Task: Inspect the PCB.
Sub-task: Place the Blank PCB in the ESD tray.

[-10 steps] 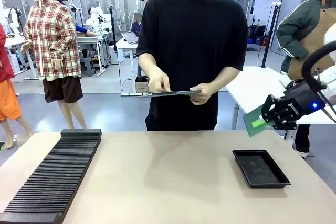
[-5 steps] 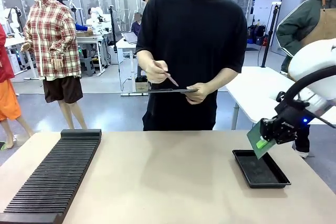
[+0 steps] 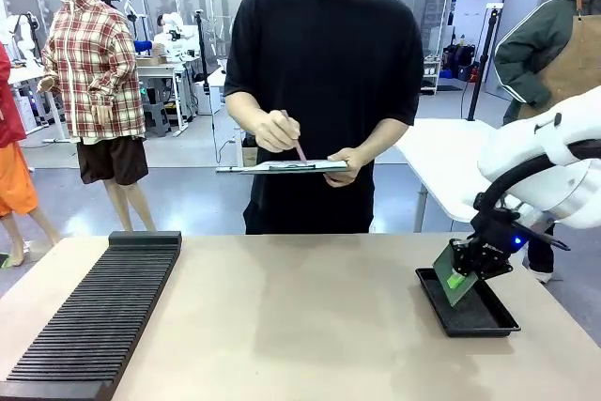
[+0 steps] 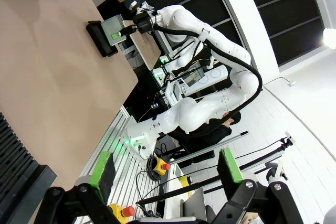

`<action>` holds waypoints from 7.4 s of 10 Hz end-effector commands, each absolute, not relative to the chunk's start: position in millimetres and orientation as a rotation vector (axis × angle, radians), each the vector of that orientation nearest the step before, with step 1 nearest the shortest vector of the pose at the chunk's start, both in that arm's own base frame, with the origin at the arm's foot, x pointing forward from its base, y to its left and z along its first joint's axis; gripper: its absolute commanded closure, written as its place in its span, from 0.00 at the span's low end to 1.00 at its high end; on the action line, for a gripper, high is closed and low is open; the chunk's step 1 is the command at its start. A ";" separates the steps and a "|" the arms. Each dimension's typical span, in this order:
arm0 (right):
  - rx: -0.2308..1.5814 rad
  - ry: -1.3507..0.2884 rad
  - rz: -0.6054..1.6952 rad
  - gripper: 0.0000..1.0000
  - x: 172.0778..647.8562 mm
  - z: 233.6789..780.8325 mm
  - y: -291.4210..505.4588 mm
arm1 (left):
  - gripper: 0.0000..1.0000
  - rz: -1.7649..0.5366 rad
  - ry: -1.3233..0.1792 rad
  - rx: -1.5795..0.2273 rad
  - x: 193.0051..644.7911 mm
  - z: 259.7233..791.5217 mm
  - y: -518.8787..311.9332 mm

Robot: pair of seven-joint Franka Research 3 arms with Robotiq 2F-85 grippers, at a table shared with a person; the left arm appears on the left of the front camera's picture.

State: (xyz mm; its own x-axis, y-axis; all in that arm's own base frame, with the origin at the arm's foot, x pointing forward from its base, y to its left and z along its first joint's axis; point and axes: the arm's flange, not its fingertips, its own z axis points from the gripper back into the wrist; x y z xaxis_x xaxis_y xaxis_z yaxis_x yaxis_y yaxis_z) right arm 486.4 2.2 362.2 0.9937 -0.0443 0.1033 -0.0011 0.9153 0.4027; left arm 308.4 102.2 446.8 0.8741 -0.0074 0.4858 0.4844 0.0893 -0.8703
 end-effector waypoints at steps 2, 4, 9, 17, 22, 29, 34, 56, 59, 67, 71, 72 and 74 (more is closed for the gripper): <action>0.378 -0.122 -0.025 0.97 494.5 348.3 8.2 | 0.00 -0.381 -0.390 -1.457 310.3 452.3 102.6; 0.380 -0.119 -0.041 0.97 499.0 339.2 8.5 | 0.00 -0.381 -0.390 -1.457 310.3 452.3 102.6; 0.354 -0.105 -0.060 0.58 498.9 330.8 10.0 | 0.00 -0.381 -0.390 -1.457 310.3 452.3 102.6; 0.108 -0.236 -0.123 0.00 477.3 354.9 13.1 | 0.00 -0.381 -0.390 -1.457 310.3 452.3 102.6; 0.149 -0.234 -0.088 0.00 483.5 353.0 2.6 | 0.00 -0.381 -0.390 -1.457 310.3 452.3 102.6; 0.149 -0.234 -0.088 0.00 483.5 353.0 2.6 | 0.00 -0.381 -0.390 -1.457 310.3 452.3 102.6; 0.265 -0.219 -0.096 0.00 455.3 415.1 -15.7 | 0.00 -0.381 -0.390 -1.457 310.3 452.3 102.6; 1.163 -0.304 -0.076 0.00 304.0 492.9 -175.0 | 0.00 -0.381 -0.390 -1.457 310.3 452.3 102.6; 1.163 -0.304 -0.076 0.00 304.0 492.9 -175.0 | 0.00 -0.381 -0.390 -1.457 310.3 452.3 102.6; 1.163 -0.304 -0.076 0.00 304.0 492.9 -175.0 | 0.00 -0.381 -0.390 -1.457 310.3 452.3 102.6; 1.163 -0.304 -0.076 0.00 304.0 492.9 -175.0 | 0.00 -0.381 -0.390 -1.457 310.3 452.3 102.6; 1.163 -0.304 -0.076 0.00 304.0 492.9 -175.0 | 0.00 -0.381 -0.390 -1.457 310.3 452.3 102.6; 1.163 -0.304 -0.076 0.00 304.0 492.9 -175.0 | 0.00 -0.381 -0.390 -1.457 310.3 452.3 102.6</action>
State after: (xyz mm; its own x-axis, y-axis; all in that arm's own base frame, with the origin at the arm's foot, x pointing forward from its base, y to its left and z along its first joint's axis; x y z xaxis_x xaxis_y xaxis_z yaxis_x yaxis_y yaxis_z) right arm 302.3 -173.3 492.8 0.9589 -0.2222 0.1767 -0.0741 0.4050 0.9113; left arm 308.6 102.3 446.9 0.8741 -0.0075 0.4857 0.4844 0.0892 -0.8703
